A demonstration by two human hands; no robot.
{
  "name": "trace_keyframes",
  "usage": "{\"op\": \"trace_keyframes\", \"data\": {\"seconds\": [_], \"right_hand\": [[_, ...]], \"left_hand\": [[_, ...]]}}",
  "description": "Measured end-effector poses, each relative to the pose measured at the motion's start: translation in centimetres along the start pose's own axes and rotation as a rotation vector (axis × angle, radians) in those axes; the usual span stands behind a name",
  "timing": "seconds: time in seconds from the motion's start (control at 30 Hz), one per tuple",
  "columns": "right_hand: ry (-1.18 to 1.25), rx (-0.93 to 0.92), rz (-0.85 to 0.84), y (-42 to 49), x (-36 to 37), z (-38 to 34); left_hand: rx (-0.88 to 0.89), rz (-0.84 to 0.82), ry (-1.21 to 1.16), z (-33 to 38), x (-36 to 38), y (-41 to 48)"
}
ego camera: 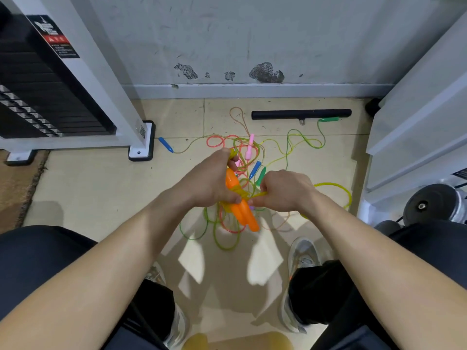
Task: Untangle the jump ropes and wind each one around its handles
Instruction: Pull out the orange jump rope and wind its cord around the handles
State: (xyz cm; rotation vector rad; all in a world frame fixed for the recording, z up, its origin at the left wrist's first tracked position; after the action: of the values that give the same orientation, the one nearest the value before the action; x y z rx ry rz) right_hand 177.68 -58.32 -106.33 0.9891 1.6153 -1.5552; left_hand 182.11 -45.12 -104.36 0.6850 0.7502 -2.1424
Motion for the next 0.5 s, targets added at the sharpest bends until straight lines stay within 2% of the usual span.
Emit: {"op": "trace_keyframes", "data": {"seconds": [0.07, 0.13, 0.23, 0.3, 0.37, 0.43, 0.5], "right_hand": [[0.447, 0.004, -0.093, 0.2, 0.6, 0.0], [0.877, 0.038, -0.114, 0.2, 0.7, -0.5], [1.226, 0.072, 0.044, -0.2, 0.6, -1.5], [1.182, 0.042, 0.186, -1.0, 0.3, -2.7], [0.906, -0.050, 0.338, -1.8, -0.3, -4.3], [0.614, -0.098, 0.551, -2.7, -1.1, -4.9], [0.486, -0.123, 0.677, -2.9, -1.7, -5.1]], "left_hand": [[-0.019, 0.061, 0.065, -0.3, -0.3, 0.0], [-0.067, 0.202, 0.085, -0.9, -1.1, -0.2], [-0.130, 0.524, -0.074, -1.8, -3.4, -1.3], [-0.174, 0.662, -0.265, -2.7, -4.1, -1.8], [-0.282, 0.709, -0.507, -4.5, -3.6, -1.9], [-0.441, 0.665, -0.849, -6.3, -1.7, -1.8], [-0.544, 0.594, -1.114, -7.0, 0.0, -1.5]]}}
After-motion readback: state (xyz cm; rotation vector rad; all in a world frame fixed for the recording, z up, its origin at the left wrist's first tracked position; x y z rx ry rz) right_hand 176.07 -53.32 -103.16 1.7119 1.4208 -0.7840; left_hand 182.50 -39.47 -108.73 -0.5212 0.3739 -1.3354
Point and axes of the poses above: each hand's wrist, its own y-axis towards the middle knuckle, its own x-axis out of the palm, z = x × y, the point moved 10 cm from there along y, towards the middle knuckle, and after that the axes turned 5 degrees about -y, right-handed, at the moved point
